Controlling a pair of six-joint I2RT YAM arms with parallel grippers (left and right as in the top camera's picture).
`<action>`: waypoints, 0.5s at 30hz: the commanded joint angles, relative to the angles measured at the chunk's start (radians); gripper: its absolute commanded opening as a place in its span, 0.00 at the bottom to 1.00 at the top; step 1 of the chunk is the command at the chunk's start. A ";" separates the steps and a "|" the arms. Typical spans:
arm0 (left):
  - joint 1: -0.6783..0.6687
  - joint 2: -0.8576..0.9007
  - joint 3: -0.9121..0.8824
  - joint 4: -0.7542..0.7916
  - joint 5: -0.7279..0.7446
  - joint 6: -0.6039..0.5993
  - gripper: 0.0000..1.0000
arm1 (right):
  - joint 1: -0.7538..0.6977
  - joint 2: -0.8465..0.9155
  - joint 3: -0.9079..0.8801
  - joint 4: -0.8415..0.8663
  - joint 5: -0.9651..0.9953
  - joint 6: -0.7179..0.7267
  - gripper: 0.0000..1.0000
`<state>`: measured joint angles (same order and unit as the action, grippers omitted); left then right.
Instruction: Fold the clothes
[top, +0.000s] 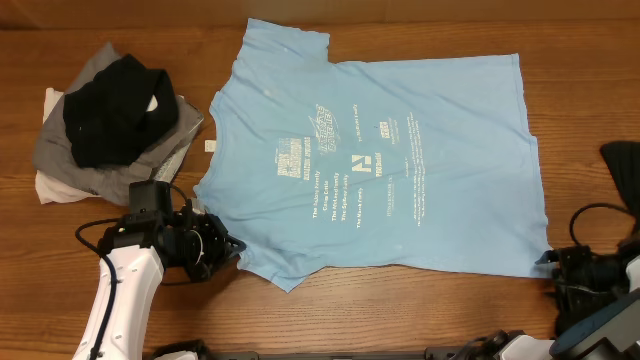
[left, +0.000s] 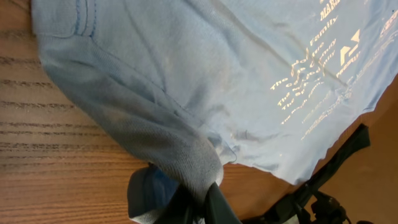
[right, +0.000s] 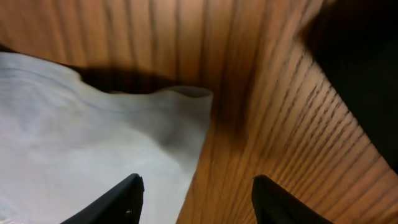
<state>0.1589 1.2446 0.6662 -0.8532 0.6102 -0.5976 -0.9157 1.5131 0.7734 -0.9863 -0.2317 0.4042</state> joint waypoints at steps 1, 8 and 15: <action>-0.002 -0.002 0.019 -0.006 0.011 0.037 0.07 | -0.002 0.002 -0.047 0.052 0.008 0.012 0.61; -0.002 -0.002 0.019 -0.021 0.011 0.045 0.07 | -0.002 0.002 -0.172 0.249 0.015 0.016 0.40; -0.002 -0.003 0.019 -0.032 0.011 0.072 0.05 | -0.002 0.001 -0.148 0.213 -0.004 -0.013 0.04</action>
<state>0.1589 1.2446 0.6674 -0.8837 0.6102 -0.5671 -0.9165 1.4796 0.6479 -0.7517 -0.2516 0.4145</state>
